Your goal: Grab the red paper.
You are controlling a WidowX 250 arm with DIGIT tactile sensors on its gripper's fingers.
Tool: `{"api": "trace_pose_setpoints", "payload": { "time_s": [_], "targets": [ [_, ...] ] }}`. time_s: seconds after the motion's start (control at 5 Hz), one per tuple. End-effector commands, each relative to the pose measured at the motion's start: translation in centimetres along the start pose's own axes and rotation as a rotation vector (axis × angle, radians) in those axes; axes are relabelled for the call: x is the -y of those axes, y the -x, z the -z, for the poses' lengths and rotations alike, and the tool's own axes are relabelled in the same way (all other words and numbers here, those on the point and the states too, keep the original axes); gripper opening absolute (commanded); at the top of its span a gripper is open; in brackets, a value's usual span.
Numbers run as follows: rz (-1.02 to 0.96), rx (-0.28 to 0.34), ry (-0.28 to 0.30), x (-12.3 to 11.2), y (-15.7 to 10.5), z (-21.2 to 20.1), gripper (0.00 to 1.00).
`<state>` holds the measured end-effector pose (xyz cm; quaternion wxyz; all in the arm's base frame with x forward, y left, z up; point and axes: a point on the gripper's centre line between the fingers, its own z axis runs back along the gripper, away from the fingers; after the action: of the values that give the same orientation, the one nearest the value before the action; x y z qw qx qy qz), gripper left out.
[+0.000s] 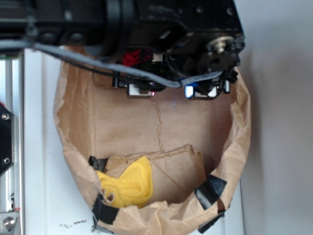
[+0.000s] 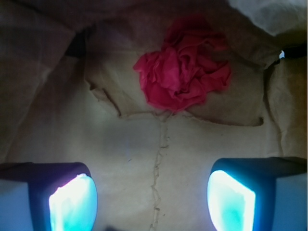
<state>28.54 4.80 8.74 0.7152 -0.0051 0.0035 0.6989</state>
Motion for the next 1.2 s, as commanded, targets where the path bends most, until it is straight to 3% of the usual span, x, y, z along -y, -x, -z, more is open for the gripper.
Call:
{"api": "trace_pose_setpoints", "payload": {
  "time_s": [0.0, 0.2, 0.4, 0.6, 1.0],
  "targets": [
    [-0.041, 0.075, 0.143, -1.9, 0.9, -1.4, 1.00],
    [-0.029, 0.141, 0.163, -2.7, 1.5, -0.6, 1.00],
    [-0.040, 0.164, 0.151, -2.6, 1.7, 0.0, 1.00],
    [-0.062, 0.232, 0.148, -1.9, 2.1, 1.4, 1.00],
    [-0.073, 0.265, 0.187, -2.0, 1.2, 2.6, 1.00]
  ]
}}
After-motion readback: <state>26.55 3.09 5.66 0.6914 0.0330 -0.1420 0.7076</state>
